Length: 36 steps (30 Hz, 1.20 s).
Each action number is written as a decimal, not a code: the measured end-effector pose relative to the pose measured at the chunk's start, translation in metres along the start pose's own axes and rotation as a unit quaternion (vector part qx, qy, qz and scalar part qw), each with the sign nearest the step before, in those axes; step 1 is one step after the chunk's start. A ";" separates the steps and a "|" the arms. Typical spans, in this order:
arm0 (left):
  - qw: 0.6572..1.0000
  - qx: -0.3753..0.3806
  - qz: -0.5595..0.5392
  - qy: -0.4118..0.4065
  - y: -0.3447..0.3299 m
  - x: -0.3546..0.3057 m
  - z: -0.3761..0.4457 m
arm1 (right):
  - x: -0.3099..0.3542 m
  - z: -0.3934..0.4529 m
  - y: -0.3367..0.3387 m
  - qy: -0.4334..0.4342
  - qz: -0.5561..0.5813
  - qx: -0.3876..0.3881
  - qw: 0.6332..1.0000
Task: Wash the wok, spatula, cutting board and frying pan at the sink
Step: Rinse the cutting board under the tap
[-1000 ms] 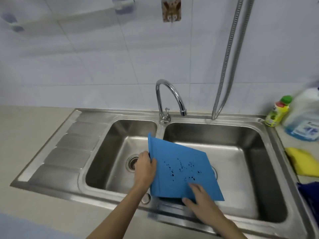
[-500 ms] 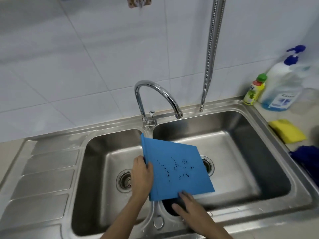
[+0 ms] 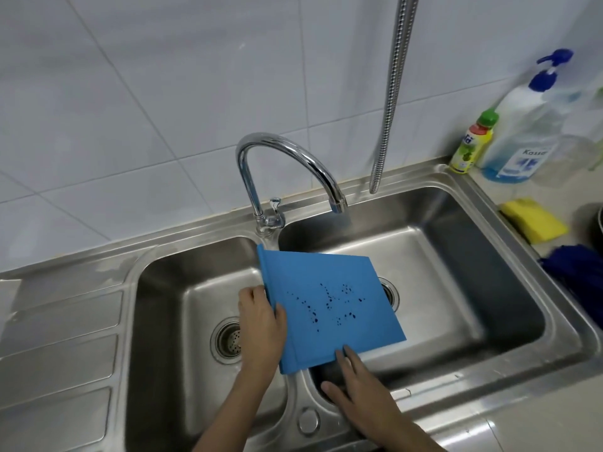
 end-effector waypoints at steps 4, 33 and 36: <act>0.986 -0.001 0.054 -0.160 0.002 0.002 0.005 | 0.016 0.013 0.021 0.007 0.048 -0.118 0.992; 0.921 0.051 0.161 -0.351 0.003 0.005 0.009 | 0.157 0.176 0.143 0.253 0.095 -0.341 0.900; 0.922 0.058 0.157 -0.350 0.005 0.004 0.009 | 0.156 0.177 0.141 0.254 0.120 -0.340 0.897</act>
Point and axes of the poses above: each hand's wrist, its own z-axis towards the middle knuckle, its own y-axis out of the back of the hand, x = y × z, the point moved 3 cm from there along z, towards the middle knuckle, and after that the axes turned 2 degrees about -x, right-handed, at the moved point
